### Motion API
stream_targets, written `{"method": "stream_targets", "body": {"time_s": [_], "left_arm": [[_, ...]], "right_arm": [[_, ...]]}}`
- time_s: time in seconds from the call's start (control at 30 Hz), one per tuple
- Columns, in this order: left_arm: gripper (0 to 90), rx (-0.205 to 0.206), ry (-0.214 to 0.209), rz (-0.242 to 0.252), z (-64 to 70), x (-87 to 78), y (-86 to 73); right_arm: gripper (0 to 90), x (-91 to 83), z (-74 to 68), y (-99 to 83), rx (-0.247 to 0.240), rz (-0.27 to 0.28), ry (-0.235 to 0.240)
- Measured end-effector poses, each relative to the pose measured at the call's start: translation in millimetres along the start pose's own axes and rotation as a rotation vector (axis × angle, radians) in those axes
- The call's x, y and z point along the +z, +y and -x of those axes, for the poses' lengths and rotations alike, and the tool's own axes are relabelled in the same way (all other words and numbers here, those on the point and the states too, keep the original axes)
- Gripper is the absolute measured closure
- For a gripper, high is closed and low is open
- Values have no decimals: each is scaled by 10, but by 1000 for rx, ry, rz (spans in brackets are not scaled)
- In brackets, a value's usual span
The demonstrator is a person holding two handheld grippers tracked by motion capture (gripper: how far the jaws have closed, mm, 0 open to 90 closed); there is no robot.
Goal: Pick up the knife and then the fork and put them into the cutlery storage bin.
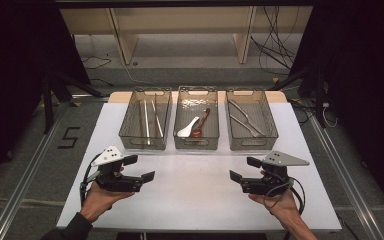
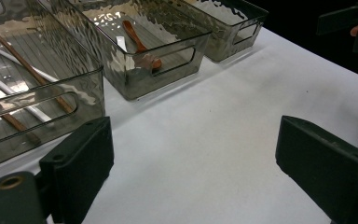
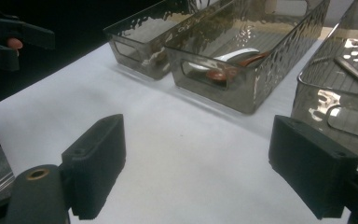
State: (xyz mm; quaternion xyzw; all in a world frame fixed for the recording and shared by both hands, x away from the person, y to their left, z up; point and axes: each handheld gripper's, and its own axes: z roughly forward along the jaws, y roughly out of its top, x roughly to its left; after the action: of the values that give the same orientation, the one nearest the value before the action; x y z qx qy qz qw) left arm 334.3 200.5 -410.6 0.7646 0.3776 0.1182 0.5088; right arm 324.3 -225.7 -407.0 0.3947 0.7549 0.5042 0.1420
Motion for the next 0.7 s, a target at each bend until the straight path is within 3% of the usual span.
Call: {"method": "stream_targets", "body": {"time_s": [0.7], "left_arm": [[108, -3, 7, -4, -10, 11, -10]], "right_arm": [[197, -25, 14, -16, 5, 3, -14]]}}
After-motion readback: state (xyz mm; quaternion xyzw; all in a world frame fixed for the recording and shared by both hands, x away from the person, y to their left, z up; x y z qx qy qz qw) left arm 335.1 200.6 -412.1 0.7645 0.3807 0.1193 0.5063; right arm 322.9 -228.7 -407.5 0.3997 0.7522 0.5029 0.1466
